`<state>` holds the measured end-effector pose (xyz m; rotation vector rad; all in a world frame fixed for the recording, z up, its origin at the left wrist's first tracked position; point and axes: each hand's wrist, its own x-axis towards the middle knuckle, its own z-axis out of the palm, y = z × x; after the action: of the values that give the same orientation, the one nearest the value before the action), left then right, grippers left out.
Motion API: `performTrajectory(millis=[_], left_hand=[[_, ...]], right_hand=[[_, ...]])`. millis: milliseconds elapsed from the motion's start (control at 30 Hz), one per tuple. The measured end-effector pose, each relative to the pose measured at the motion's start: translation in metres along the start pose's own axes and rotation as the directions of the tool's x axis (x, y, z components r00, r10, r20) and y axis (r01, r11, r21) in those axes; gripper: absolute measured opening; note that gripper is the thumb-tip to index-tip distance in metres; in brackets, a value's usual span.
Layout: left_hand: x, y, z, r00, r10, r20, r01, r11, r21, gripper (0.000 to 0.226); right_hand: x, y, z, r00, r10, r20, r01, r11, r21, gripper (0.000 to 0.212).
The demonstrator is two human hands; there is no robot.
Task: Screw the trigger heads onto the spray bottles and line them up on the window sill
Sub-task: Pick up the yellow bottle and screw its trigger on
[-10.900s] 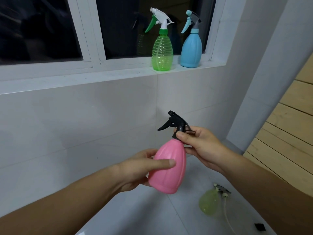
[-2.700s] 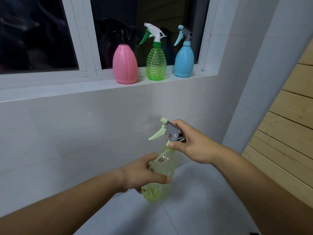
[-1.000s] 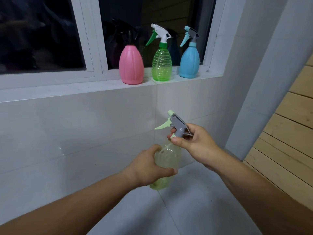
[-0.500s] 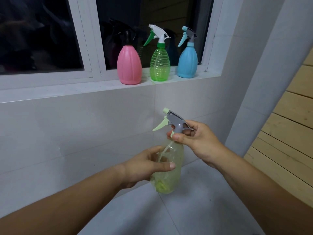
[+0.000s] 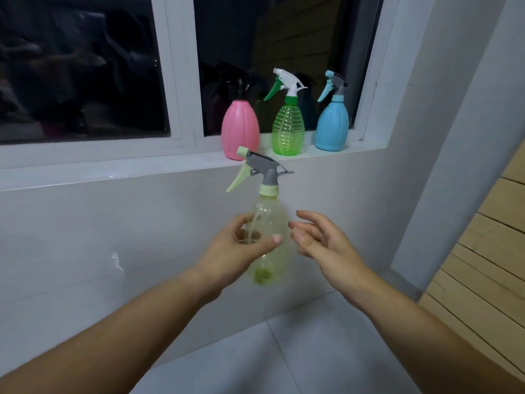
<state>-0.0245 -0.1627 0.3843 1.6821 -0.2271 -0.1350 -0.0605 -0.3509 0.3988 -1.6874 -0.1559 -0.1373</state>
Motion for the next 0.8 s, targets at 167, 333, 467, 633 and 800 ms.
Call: performTrajectory(millis=[167,333,467,633,800], left_hand=[[0.003,0.047,-0.046,0.993,0.111,-0.041,-0.112,0.993,-0.029,0.046],[0.016,0.099,-0.096,0.991,0.112,-0.068,-0.108,0.992,0.058,0.038],[0.042,0.128,-0.126,0.974,0.161,-0.158,-0.145,0.984,0.104,0.043],[0.074,0.131,-0.153,0.966,0.143,-0.217,-0.117,0.985,0.129,0.075],[0.095,0.117,-0.164,0.966,0.124,-0.227,-0.104,0.990,0.096,0.070]], right_hand=[[0.020,-0.027,0.041,0.986,-0.076,0.146,0.086,0.995,-0.059,0.038],[0.066,-0.069,0.072,0.979,-0.126,0.158,0.139,0.988,-0.071,0.048],[0.104,-0.095,0.101,0.975,-0.153,0.163,0.160,0.987,-0.032,0.050],[0.138,-0.109,0.123,0.966,-0.217,0.138,0.228,0.971,-0.065,0.032],[0.157,-0.103,0.134,0.966,-0.204,0.160,0.223,0.969,-0.109,0.038]])
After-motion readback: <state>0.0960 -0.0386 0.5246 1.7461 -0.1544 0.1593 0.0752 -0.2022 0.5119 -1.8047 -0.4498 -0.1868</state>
